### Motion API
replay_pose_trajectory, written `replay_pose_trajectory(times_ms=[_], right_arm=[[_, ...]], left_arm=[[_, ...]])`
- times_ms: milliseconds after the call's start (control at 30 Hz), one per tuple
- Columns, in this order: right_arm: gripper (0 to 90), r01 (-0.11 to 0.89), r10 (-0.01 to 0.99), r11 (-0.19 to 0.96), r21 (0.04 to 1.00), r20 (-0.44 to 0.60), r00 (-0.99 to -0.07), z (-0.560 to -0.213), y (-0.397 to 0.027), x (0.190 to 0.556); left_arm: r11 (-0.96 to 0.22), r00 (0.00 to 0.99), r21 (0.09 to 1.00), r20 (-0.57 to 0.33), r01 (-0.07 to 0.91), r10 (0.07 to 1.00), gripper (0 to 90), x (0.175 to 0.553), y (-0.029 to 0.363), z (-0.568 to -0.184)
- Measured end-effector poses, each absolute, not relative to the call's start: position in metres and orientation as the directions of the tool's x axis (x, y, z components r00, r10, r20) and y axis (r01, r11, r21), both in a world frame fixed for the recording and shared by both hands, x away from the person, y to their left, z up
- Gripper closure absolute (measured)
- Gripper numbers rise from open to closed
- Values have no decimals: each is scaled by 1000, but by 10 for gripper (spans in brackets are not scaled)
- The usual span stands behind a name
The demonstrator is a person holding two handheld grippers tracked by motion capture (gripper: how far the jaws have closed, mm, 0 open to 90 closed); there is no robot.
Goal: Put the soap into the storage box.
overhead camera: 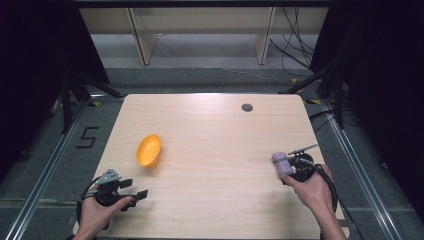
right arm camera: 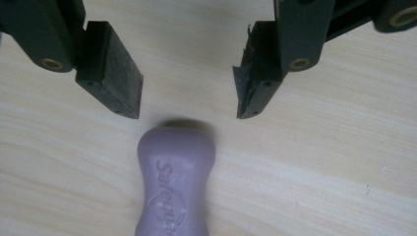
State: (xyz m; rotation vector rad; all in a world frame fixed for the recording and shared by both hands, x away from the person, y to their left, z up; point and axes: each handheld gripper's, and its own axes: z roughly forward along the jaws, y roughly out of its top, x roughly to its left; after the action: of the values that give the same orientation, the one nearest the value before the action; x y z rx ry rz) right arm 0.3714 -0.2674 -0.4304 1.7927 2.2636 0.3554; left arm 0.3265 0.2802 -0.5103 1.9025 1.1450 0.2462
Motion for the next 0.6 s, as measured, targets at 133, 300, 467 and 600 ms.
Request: replay_pose_trajectory(times_ms=[133, 300, 467, 600], right_arm=[[440, 922, 965, 258, 290, -28, -261, -428, -269, 387], [413, 931, 969, 243, 272, -24, -246, -426, -269, 416], [394, 946, 971, 234, 227, -10, -238, -436, -267, 444], [390, 953, 972, 235, 190, -13, -237, -448, -261, 455]], left_arm=[[-188, 554, 768, -247, 613, 795, 165, 325, 279, -510], [-188, 551, 763, -250, 618, 796, 168, 326, 280, -511], [-188, 552, 763, -250, 618, 796, 168, 326, 280, -511], [-185, 549, 761, -254, 621, 796, 169, 326, 280, -511]])
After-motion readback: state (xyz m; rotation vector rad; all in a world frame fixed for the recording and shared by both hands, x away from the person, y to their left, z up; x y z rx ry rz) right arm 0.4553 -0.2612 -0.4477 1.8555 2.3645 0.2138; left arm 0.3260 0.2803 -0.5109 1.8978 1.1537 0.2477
